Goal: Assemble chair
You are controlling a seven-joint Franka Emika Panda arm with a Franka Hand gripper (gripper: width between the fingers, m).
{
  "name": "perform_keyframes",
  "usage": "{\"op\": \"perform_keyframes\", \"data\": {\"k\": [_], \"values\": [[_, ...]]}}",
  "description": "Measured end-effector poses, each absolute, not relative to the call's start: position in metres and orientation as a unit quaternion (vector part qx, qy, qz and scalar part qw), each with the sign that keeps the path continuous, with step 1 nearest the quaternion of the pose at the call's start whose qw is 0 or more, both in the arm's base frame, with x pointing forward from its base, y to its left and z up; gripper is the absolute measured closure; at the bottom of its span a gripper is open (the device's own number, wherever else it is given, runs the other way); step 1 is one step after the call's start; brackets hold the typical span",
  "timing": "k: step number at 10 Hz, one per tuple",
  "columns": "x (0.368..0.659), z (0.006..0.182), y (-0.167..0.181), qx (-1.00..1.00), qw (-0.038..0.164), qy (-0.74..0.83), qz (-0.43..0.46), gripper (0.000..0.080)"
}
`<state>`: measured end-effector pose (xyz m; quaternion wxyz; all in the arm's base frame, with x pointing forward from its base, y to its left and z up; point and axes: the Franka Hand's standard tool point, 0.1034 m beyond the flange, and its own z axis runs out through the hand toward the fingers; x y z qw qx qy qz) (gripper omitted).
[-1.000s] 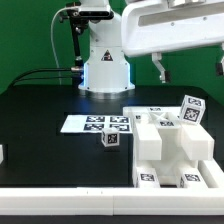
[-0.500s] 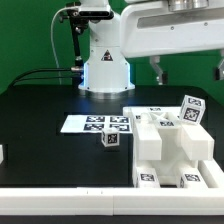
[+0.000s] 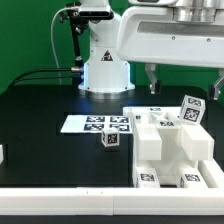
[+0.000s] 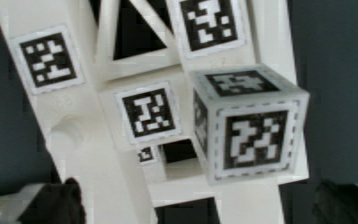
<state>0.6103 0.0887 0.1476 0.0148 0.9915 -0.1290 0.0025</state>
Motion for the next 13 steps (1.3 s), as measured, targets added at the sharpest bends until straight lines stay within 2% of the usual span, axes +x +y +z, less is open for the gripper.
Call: {"op": "perform_keyframes", "data": {"k": [2, 4, 8, 9, 10, 11, 12, 13], "values": [[0.606, 0.138, 0.101, 0.993, 0.006, -0.117, 0.025, 0.0151], [0.596, 0.126, 0.104, 0.993, 0.007, -0.112, 0.024, 0.0151], [0.595, 0.124, 0.098, 0.993, 0.009, -0.115, 0.021, 0.0151], [0.595, 0.123, 0.098, 0.992, 0.009, -0.124, 0.021, 0.0242], [0.595, 0.123, 0.098, 0.990, 0.007, -0.139, 0.021, 0.0242], [0.595, 0.123, 0.099, 0.984, 0.005, -0.176, 0.021, 0.0436], [0.595, 0.123, 0.099, 0.981, 0.004, -0.191, 0.021, 0.0518], [0.595, 0.123, 0.100, 0.972, 0.002, -0.234, 0.020, 0.0518]]}}
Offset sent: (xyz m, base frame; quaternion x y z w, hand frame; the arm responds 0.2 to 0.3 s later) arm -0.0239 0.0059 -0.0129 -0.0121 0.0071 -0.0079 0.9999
